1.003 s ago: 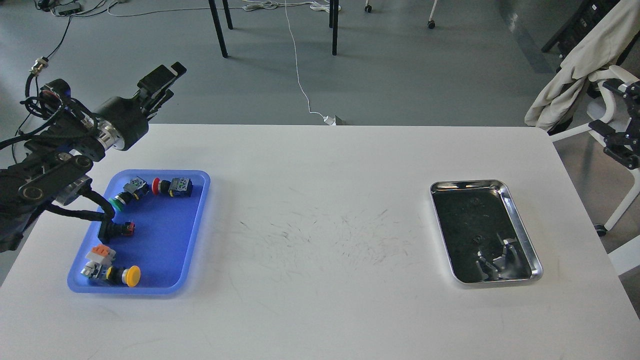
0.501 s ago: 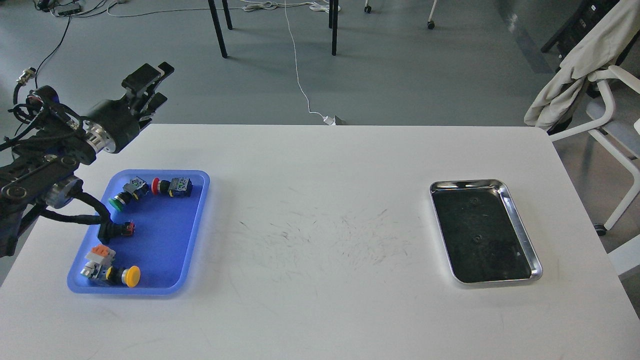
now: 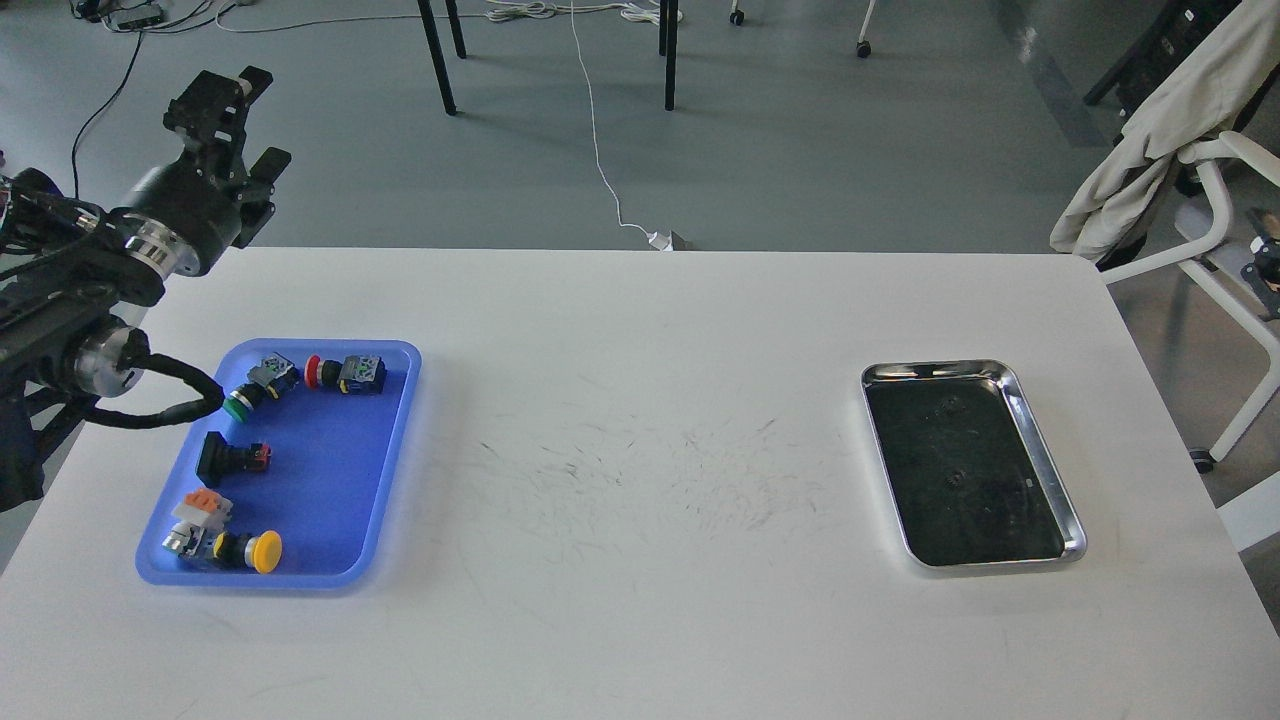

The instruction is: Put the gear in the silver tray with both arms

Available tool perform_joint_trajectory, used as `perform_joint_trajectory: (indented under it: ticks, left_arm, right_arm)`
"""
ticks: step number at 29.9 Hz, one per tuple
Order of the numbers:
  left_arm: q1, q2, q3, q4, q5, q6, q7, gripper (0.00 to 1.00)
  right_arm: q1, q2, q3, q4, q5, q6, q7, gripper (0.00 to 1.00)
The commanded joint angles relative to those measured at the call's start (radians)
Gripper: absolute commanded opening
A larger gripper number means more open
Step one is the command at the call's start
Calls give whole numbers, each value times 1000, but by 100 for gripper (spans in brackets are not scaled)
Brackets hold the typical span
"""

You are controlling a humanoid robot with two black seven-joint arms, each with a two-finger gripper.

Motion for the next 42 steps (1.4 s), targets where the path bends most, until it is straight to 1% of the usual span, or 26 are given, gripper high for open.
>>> perform_joint_trajectory:
  ticks: [1,5,12,16,19,24,25,27,28,31,33,34,37,39,42]
  left_arm:
    - [-1,10,-13,2,1,-2,0,98]
    - [1,12,-14,3,1,-2,0,98]
    - [10,-2,-9,8,13,-7,0,98]
    - [15,4,-6,14,7,-102,0,98]
    - [4,1,-5,17,4,-151,0,98]
    - [-2,-19,-42,25,-31,-146,0,98]
    - [-4,-29,-49,28,-43,-156,4,98]
    - [-7,-51,-52,25,-53,-148,42,98]
    - [-14,-60,-55,36,-56,-150,50,98]
    - [-28,-94,-65,72,-68,-154,48,98]
    - [-28,-109,-65,83,-73,-156,48,98]
    - [-28,-112,-66,88,-79,-156,50,98]
    - [-27,-124,-74,91,-125,-148,48,98]
    - [-28,-134,-86,88,-148,-156,44,98]
    - [-27,-150,-115,111,-163,-148,50,98]
  right_arm:
    - [2,4,-51,5,-15,0,0,99]
    - [22,-7,-141,10,-29,0,0,99]
    - [63,-6,-178,13,-62,0,0,99]
    - [74,-4,-189,14,-70,0,0,99]
    - [91,5,-163,24,-38,0,0,99]
    - [105,13,-134,117,25,0,0,99]
    - [106,17,-123,129,37,-10,0,99]
    - [106,33,-103,180,62,-50,-1,99]
    - [105,42,-100,206,74,-68,-10,99]
    - [105,75,-94,248,96,-114,-54,99]
    - [106,106,-65,281,114,-157,-67,99]
    - [106,114,-49,287,125,-171,-73,99]
    - [109,163,-8,259,154,-203,-111,99]
    - [112,204,30,234,177,-222,-119,99]
    - [111,253,52,217,188,-240,-121,99]
